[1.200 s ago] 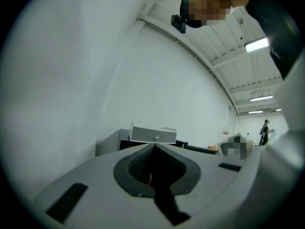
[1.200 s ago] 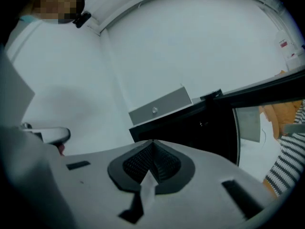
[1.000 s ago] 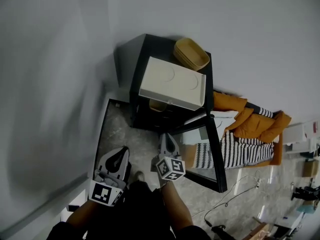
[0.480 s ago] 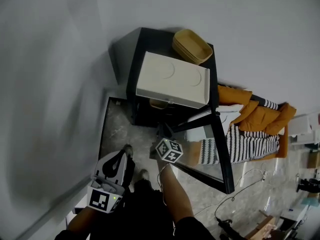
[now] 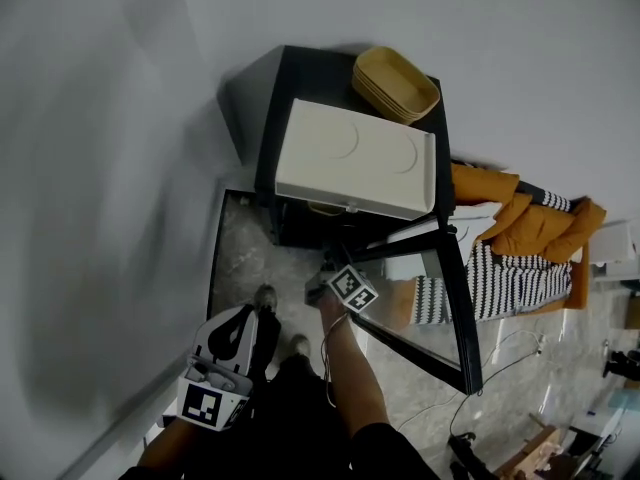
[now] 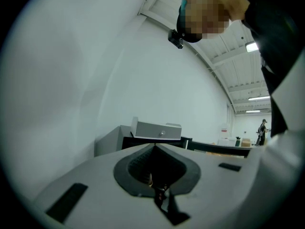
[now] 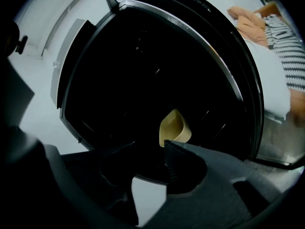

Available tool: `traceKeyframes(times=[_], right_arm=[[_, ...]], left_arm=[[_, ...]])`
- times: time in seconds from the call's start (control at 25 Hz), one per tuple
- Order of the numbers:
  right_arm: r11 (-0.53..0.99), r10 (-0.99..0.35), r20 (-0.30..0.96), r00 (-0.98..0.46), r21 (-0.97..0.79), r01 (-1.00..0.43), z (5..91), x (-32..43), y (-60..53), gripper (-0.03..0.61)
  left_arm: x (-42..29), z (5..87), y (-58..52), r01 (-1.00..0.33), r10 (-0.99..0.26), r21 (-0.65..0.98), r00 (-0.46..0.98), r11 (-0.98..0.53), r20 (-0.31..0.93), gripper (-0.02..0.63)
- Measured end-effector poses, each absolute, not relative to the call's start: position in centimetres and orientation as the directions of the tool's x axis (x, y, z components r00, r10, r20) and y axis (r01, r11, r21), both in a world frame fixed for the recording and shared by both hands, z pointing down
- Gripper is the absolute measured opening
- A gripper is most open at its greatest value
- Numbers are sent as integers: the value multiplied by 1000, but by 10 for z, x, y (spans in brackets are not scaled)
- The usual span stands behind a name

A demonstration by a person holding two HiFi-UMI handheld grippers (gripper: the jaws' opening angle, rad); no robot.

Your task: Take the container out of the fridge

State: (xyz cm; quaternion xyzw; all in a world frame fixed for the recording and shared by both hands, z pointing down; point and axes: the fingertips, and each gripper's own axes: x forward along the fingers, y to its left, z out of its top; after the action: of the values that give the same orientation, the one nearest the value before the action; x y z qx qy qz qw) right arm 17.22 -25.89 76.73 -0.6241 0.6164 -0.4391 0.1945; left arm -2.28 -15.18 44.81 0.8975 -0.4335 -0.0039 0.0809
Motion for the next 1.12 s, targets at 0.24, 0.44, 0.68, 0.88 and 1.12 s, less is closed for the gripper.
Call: traceKeyframes(times=[0.24, 0.44, 0.68, 0.88, 1.12], right_arm=[[-171, -959, 251, -135, -885, -433, 790, 175, -272, 201], [-159, -977, 193, -94, -945, -285, 807, 179, -291, 222], [-171, -983, 178, -39, -975, -145, 834, 186, -306, 236], [-170, -985, 170, 10, -984, -57, 858, 190, -313, 265], [-155, -988, 154, 27, -988, -23, 867, 192, -324, 279]], left_arm=[[-23, 454, -161, -780, -777, 157, 622, -606, 95, 3], [-20, 455, -173, -780, -777, 139, 623, -609, 88, 3], [-18, 455, -177, -786, -784, 132, 616, -604, 80, 3], [-24, 477, -173, -791, -777, 140, 611, -595, 150, 3], [-31, 470, -191, -818, -812, 108, 574, -565, 103, 3]])
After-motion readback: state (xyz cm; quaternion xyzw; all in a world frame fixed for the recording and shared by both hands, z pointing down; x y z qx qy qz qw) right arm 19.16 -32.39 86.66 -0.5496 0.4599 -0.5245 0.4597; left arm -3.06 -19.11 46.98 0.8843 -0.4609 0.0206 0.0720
